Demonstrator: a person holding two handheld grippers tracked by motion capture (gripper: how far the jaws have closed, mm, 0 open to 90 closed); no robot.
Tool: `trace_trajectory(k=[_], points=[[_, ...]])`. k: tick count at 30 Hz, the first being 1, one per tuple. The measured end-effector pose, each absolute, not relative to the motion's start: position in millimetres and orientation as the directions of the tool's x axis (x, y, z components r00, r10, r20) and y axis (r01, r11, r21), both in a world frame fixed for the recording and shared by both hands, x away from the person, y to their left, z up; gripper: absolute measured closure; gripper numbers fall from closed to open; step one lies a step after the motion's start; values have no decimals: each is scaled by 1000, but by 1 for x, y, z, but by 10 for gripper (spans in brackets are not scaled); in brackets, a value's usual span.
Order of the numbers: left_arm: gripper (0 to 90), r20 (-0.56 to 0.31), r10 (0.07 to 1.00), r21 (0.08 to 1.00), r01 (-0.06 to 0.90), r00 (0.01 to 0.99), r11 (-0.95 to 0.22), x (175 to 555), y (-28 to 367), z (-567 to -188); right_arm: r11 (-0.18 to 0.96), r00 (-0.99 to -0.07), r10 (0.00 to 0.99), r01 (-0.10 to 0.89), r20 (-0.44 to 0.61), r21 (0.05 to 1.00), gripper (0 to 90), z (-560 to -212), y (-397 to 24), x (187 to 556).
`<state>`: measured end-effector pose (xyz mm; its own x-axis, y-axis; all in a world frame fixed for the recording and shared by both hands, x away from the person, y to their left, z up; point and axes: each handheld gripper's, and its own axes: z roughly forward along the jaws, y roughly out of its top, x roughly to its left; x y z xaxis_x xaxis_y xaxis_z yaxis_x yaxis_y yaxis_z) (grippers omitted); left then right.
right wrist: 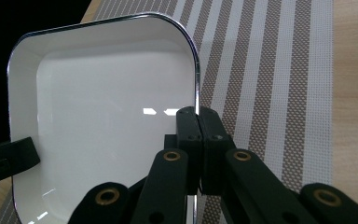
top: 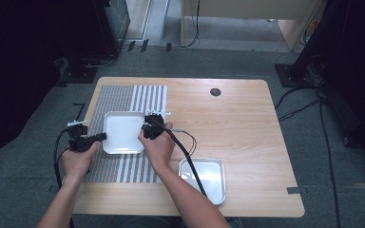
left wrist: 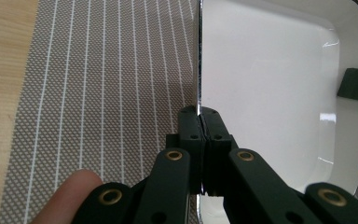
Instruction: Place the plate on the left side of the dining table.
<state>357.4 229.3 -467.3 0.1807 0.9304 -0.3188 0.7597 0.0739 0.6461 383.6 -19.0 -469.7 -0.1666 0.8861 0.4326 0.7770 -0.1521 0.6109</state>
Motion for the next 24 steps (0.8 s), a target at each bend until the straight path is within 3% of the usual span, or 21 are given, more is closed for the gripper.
trace_trajectory(k=[15, 24], points=[[897, -324, 938, 610, 785, 125, 107, 397, 234, -484, -180, -107, 893, 806, 437, 564, 900, -485, -7, 423], [889, -280, 954, 605, 792, 110, 86, 417, 231, -485, -199, -81, 897, 804, 435, 560, 897, -489, -2, 437]])
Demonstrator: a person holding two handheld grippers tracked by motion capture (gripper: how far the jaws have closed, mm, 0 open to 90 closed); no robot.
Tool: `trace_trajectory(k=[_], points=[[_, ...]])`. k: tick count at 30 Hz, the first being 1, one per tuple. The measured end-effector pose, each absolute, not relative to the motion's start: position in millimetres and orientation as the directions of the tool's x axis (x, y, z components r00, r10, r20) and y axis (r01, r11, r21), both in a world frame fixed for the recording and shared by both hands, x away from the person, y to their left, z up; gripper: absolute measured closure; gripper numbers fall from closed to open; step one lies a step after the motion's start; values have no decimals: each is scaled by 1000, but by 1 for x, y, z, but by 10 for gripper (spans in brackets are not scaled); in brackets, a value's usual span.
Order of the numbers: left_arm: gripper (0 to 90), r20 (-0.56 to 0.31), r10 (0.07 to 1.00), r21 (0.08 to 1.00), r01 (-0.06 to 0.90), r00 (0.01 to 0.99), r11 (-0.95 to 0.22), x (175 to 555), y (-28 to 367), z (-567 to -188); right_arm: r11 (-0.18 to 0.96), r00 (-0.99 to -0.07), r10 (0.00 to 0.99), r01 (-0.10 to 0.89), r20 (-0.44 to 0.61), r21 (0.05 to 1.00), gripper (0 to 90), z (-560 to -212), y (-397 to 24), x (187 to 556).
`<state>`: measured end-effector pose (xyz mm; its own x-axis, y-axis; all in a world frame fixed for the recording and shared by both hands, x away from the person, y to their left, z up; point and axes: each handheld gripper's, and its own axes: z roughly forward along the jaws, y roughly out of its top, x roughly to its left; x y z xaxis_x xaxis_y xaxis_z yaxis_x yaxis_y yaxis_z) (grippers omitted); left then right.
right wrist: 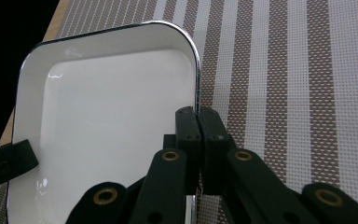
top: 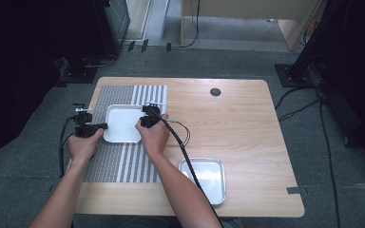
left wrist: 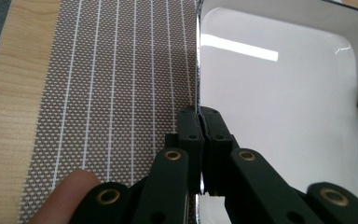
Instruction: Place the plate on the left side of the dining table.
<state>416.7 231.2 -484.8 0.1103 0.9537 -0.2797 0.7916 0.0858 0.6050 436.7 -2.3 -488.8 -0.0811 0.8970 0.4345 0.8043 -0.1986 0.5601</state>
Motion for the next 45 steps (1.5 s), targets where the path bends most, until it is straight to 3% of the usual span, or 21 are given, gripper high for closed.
trace_trajectory(k=[25, 30, 39, 44, 45], points=[[865, -236, 968, 603, 794, 86, 76, 432, 231, -495, -169, -123, 911, 760, 395, 627, 851, -509, 5, 449], [834, -230, 970, 621, 779, 81, 83, 432, 235, -495, -123, -165, 919, 742, 357, 659, 726, -511, 6, 448], [652, -276, 959, 657, 741, 70, 135, 425, 245, -491, -80, -191, 939, 688, 285, 722, 446, -508, 0, 448], [573, -291, 951, 679, 722, 102, 130, 422, 244, -487, -56, -224, 935, 671, 274, 739, 426, -505, 0, 446], [565, -284, 951, 701, 703, 125, 117, 420, 242, -485, -2, -252, 942, 657, 222, 754, 427, -504, 0, 445]])
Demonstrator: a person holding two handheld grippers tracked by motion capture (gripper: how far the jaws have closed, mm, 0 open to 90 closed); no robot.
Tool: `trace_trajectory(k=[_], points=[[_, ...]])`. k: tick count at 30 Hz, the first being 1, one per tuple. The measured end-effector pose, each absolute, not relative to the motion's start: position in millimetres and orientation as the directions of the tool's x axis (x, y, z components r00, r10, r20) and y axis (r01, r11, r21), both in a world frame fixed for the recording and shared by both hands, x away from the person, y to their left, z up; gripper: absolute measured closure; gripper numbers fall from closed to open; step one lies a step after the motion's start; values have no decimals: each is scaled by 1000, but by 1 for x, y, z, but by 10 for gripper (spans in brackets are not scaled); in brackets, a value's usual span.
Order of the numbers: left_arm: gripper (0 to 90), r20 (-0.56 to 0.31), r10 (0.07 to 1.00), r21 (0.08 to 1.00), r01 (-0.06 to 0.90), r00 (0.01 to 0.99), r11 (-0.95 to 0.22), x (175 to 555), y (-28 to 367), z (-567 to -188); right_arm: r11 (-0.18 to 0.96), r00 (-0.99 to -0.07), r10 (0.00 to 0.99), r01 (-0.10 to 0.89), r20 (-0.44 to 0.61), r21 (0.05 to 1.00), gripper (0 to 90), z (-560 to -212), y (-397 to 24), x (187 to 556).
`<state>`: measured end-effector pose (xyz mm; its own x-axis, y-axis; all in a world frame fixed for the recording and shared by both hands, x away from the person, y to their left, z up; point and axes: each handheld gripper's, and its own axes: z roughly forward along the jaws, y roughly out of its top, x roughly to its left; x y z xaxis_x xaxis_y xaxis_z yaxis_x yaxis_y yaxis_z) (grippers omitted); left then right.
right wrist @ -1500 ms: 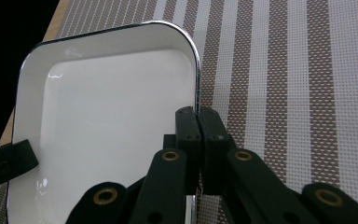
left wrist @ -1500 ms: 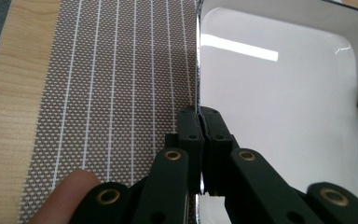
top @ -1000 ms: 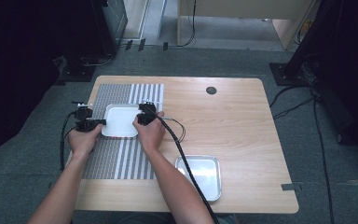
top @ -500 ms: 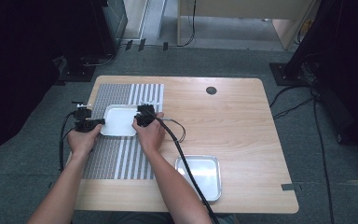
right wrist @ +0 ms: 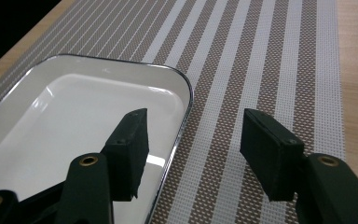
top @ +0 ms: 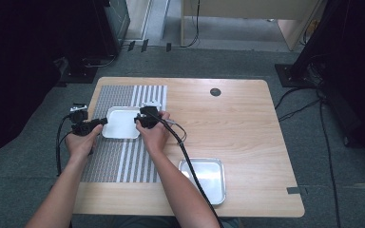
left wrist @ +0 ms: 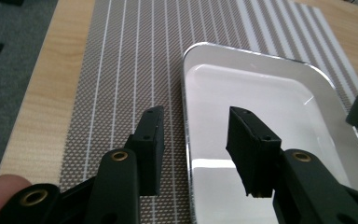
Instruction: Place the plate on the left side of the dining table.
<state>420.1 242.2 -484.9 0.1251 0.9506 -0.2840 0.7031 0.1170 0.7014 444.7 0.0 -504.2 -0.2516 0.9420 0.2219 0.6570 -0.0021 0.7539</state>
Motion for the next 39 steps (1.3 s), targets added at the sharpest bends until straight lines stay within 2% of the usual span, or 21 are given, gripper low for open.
trace_trajectory(k=[2, 3, 5, 6, 10, 13, 16, 19, 28, 33, 34, 39], points=[[553, -284, 949, 710, 695, 136, 113, 419, 241, -484, 9, -262, 940, 658, 218, 753, 418, -504, 0, 444], [506, -287, 946, 722, 684, 152, 109, 417, 240, -482, 18, -286, 930, 662, 230, 750, 387, -503, -1, 443], [462, -286, 945, 729, 676, 159, 107, 417, 239, -481, 18, -294, 926, 661, 237, 750, 378, -502, -2, 443], [460, -288, 943, 729, 676, 164, 105, 415, 238, -479, 7, -310, 914, 657, 262, 754, 330, -498, -6, 441], [361, -292, 939, 730, 677, 183, 95, 413, 237, -478, 54, -354, 907, 637, 229, 769, 273, -491, -13, 438], [269, -310, 929, 727, 680, 200, 96, 410, 235, -476, 40, -356, 903, 631, 243, 774, 269, -486, -21, 436], [213, -324, 922, 735, 669, 211, 105, 407, 235, -473, 25, -354, 900, 626, 255, 780, 268, -482, -31, 434], [190, -296, 924, 757, 649, 244, 71, 403, 231, -469, 39, -358, 903, 619, 237, 784, 265, -479, -39, 432], [125, -291, 914, 777, 627, 282, 54, 389, 224, -459, 50, -363, 905, 606, 220, 794, 255, -469, -59, 420], [66, -279, 915, 785, 618, 292, 42, 382, 219, -455, 44, -364, 904, 602, 225, 797, 246, -461, -75, 413], [31, -289, 906, 788, 614, 311, 40, 379, 216, -453, 50, -367, 904, 598, 219, 800, 243, -460, -77, 411], [10, -276, 903, 795, 606, 328, 23, 372, 208, -450, 71, -387, 900, 586, 202, 807, 219, -450, -89, 402]])
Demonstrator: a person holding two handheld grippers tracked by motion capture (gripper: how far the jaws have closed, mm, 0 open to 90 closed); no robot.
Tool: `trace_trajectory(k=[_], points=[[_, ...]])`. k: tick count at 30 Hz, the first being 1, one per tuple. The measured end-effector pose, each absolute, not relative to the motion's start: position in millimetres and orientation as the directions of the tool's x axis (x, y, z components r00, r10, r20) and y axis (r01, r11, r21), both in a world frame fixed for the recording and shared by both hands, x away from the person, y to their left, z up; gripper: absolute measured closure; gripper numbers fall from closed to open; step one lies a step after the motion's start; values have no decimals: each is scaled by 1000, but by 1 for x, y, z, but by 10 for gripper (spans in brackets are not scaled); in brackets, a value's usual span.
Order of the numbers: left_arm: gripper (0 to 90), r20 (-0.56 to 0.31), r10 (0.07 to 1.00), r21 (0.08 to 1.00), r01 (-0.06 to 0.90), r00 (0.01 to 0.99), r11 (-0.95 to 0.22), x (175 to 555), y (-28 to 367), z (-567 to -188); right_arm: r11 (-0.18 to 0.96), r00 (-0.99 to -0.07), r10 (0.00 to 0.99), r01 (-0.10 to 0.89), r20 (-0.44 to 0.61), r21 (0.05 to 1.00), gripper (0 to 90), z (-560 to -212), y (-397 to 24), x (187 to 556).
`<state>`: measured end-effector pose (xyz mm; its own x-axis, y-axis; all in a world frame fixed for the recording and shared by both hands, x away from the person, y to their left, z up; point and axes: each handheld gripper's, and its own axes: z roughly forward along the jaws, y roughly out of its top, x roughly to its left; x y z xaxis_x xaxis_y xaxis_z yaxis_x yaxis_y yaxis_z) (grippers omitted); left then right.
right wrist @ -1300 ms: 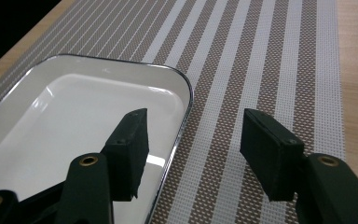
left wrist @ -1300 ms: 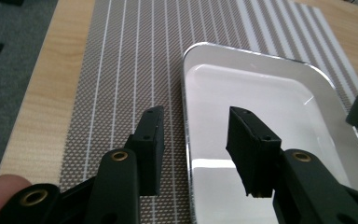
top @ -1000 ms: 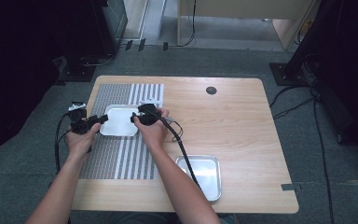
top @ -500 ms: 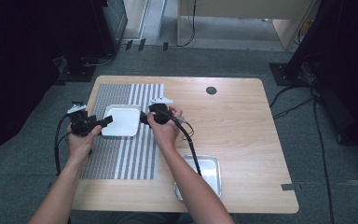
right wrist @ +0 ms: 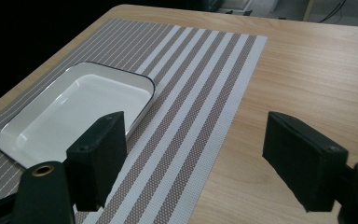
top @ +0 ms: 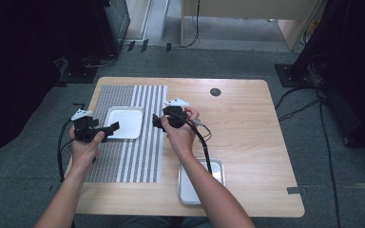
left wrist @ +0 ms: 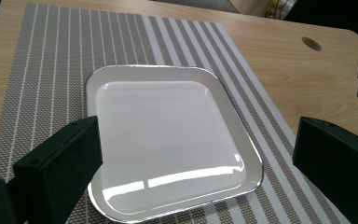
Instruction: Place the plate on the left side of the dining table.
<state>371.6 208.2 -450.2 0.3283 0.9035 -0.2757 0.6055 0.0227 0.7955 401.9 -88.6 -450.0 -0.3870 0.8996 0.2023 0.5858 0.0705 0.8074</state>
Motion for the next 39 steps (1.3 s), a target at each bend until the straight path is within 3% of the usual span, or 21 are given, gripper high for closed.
trace_trajectory(k=[12, 39], points=[[0, -267, 901, 807, 590, 343, 14, 347, 197, -447, 83, -417, 886, 571, 201, 817, 204, -435, -119, 372], [0, -252, 885, 833, 553, 392, -7, 289, 164, -455, 83, -398, 903, 531, 162, 843, 217, -440, -200, 310]])
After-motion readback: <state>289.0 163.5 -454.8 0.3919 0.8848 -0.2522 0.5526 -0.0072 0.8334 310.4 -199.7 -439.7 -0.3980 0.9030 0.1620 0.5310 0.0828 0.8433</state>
